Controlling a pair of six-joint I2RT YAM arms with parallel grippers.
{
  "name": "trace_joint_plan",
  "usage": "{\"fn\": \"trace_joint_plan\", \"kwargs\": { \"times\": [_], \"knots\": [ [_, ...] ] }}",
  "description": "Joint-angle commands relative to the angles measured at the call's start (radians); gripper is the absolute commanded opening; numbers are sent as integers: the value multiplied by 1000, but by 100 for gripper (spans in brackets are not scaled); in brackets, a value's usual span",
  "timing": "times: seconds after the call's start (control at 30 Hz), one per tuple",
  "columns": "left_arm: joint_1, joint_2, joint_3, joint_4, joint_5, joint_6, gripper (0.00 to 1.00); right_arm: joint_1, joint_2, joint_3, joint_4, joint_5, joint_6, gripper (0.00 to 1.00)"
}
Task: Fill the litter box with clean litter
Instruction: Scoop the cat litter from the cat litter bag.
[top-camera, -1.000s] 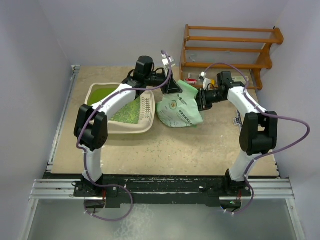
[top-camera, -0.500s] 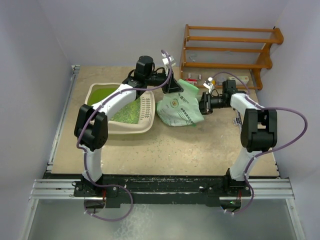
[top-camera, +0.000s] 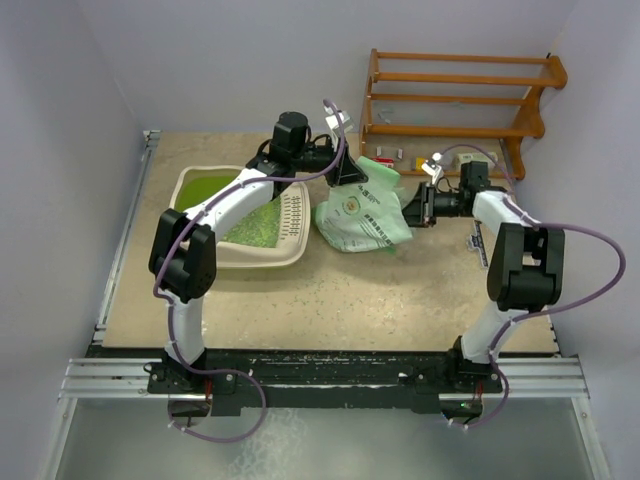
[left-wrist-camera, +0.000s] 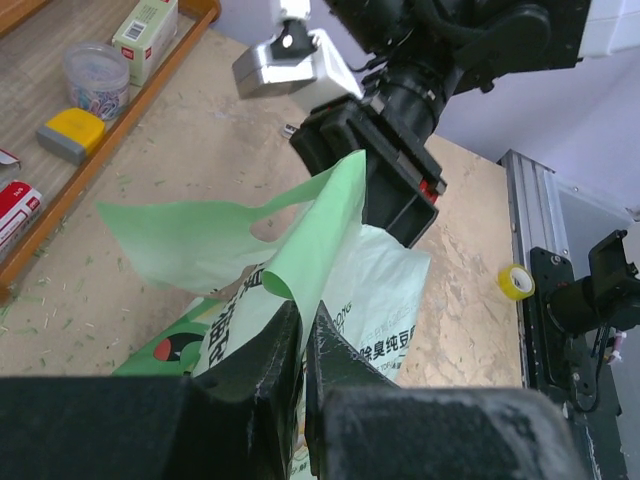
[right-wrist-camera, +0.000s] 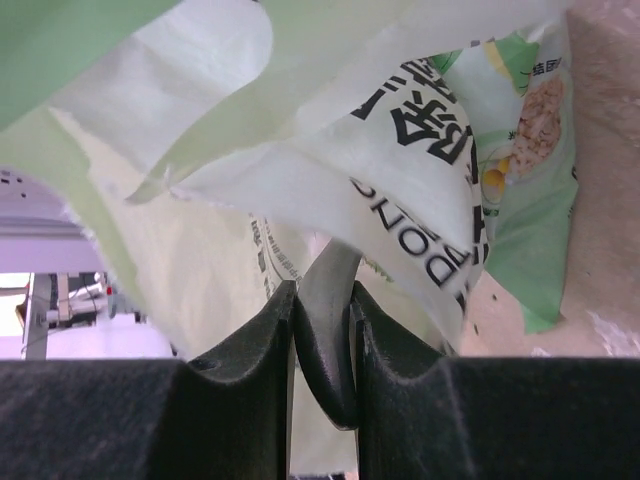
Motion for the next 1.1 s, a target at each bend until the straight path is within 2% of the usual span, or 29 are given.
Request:
{"fn": "trace_joint_plan", "kwargs": {
  "times": [0.0, 0.07, 0.27, 0.5, 0.6, 0.73, 0.8, 0.83, 1.07],
  "knots": [
    [-3, -36, 7, 35, 0, 4, 3, -96, -92, -5, -18, 48, 5, 0],
    [-1, -42, 6, 34, -8, 7, 4, -122, -122, -12, -16, 29, 15, 0],
    [2, -52, 7, 31, -26, 5, 17, -176, -168, -9, -83, -27, -22, 0],
    [3, -79, -13, 47, -44, -19, 25, -217, -203, -40, -90, -98, -38, 0],
    [5, -90, -25, 59, -48, -36, 32, -227, -207, -50, -82, -136, -34, 0],
    [5, -102, -40, 72, -56, -57, 46, -242, -228, -41, -106, -170, -46, 0],
    [5, -106, -42, 65, -76, -69, 59, -246, -239, -30, -141, -178, -74, 0],
    [5, -110, -43, 62, -85, -69, 63, -249, -244, -25, -160, -184, -88, 0],
    [5, -144, -56, 39, -123, -62, 72, -285, -240, 45, -368, -234, -237, 0]
  ]
}}
